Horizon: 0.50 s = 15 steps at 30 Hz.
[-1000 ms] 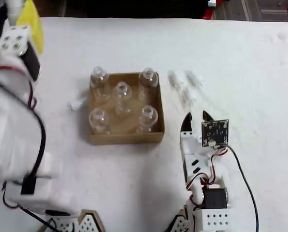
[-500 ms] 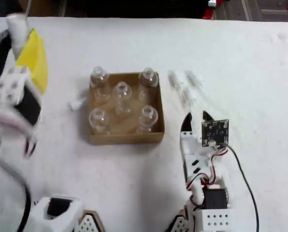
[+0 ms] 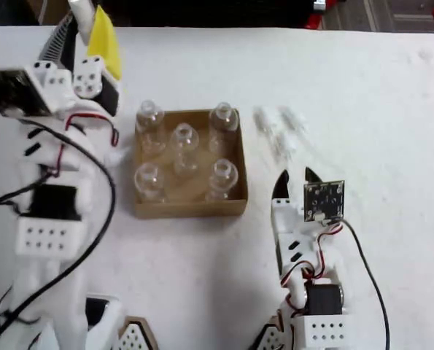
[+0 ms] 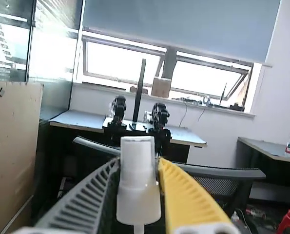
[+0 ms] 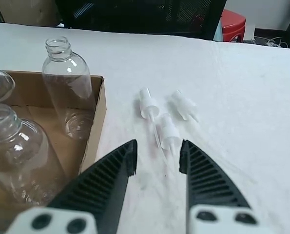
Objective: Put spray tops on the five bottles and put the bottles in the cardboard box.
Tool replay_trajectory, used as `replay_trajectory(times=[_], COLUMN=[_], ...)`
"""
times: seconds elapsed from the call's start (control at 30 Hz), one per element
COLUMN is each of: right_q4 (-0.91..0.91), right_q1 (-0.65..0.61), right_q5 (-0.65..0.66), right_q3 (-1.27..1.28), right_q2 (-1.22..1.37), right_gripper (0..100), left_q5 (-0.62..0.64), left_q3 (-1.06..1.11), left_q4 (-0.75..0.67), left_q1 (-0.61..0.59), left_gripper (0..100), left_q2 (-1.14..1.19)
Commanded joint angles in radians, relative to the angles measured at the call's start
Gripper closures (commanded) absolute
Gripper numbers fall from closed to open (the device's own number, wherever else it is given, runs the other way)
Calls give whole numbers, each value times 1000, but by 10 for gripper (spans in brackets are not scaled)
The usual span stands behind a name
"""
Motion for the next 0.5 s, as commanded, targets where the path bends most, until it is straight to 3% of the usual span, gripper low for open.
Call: replay_trajectory(times=[0.0,0.23,0.47], right_q4=[-25,-25,-47], right_q1=[8,8,10], right_q5=[15,15,17], right_q3=[0,0,6], right_q2=[-4,-4,-4], right_gripper=[872,872,872], left_q5=[12,11,-61], left_q3=[46,48,57], left_q4=[-250,-450,-462], left_q1=[-8,13,39], left_gripper=[980,980,980], left_q2=[67,277,340])
